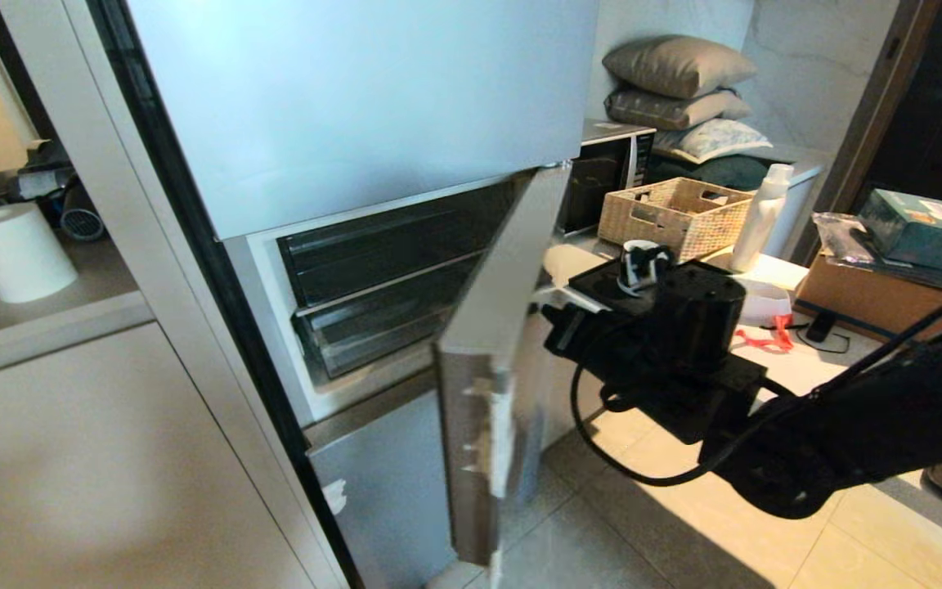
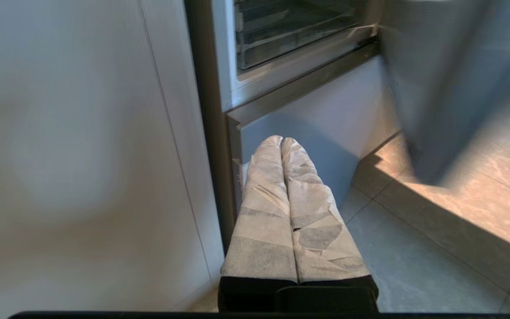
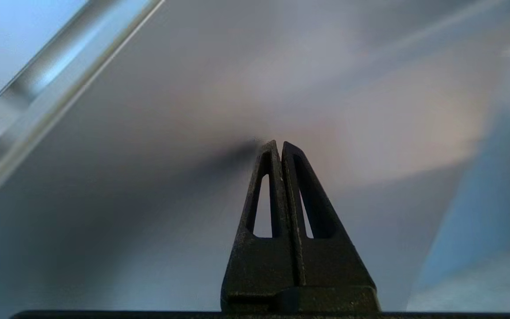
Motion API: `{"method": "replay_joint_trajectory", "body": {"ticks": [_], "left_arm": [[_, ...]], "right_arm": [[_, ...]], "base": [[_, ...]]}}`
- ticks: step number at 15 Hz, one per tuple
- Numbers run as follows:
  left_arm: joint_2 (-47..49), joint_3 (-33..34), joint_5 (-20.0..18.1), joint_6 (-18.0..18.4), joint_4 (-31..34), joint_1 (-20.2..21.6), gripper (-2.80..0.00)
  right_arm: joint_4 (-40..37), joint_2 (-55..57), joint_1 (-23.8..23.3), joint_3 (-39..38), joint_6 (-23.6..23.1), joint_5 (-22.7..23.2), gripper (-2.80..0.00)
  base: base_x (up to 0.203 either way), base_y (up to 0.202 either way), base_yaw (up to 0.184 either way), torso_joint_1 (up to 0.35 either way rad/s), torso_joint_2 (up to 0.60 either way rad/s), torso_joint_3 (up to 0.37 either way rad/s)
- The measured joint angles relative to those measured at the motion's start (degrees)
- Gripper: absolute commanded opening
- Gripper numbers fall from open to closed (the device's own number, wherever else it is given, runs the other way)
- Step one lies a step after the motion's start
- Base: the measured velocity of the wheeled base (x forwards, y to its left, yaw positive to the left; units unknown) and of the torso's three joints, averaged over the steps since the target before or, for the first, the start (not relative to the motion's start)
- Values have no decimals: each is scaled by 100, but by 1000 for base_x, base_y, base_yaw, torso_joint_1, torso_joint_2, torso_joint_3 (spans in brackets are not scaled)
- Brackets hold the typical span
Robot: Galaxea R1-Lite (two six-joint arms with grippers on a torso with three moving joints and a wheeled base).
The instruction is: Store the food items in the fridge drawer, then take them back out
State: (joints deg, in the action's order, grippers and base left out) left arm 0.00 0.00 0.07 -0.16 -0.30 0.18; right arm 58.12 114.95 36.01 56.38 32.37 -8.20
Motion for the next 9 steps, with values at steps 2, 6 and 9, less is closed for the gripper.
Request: {"method": "replay_joint_trajectory", "body": {"ticks": [2, 6, 9], "left_arm": [[0, 0, 0, 0, -2, 9, -280], [0, 0, 0, 0, -2, 6, -280], [0, 0, -2, 0, -4, 6, -280]], "right_arm": [[-8, 372, 412, 526, -235, 31, -280], [-16, 1365, 765, 2129, -445, 758, -280], [-11, 2159, 812, 3447, -454, 1127, -280]], "base": [[0, 0, 0, 0, 0, 0], [0, 0, 0, 0, 0, 0], [0, 0, 0, 0, 0, 0]]}}
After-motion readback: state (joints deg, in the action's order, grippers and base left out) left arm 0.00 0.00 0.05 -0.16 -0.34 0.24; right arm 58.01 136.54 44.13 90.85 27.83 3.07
